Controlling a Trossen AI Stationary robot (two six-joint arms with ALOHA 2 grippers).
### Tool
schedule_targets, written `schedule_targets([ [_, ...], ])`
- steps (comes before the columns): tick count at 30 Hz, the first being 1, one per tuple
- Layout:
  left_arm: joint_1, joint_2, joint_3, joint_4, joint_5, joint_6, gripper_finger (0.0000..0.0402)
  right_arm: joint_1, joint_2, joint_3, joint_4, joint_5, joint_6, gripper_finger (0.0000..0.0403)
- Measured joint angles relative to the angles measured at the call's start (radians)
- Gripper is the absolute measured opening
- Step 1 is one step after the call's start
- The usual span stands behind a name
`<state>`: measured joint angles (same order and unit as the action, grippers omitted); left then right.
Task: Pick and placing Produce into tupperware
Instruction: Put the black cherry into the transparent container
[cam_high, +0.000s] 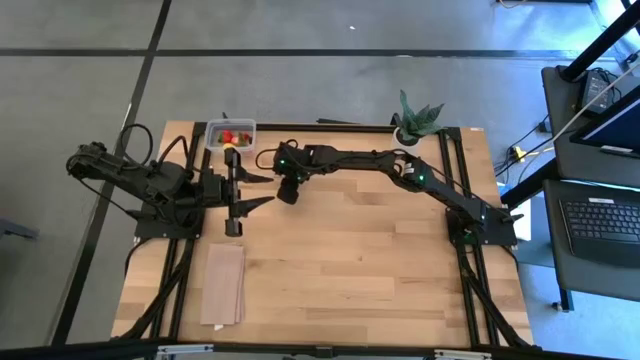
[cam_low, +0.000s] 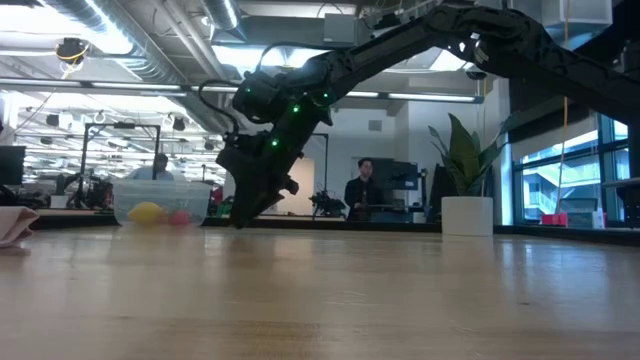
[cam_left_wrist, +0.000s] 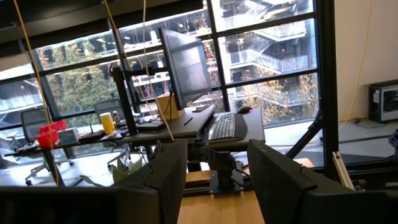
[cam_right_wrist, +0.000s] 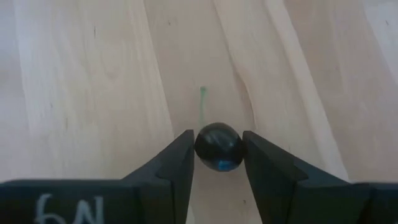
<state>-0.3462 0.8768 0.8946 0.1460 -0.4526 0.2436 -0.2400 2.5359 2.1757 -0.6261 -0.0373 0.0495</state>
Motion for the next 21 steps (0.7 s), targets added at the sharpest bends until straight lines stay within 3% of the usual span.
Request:
schedule_targets([
  [11, 0.000, 0.000, 0.000, -0.003, 0.000, 0.000, 0.0167, 0.000, 0.000, -0.001, 0.003, 0.003, 0.074, 0.0138],
  [21, 0.000, 0.000, 0.000, -0.004, 0.000, 0.002, 0.0165, 0.000, 0.000, -0.001, -0.001, 0.027, 0.021, 0.0151],
])
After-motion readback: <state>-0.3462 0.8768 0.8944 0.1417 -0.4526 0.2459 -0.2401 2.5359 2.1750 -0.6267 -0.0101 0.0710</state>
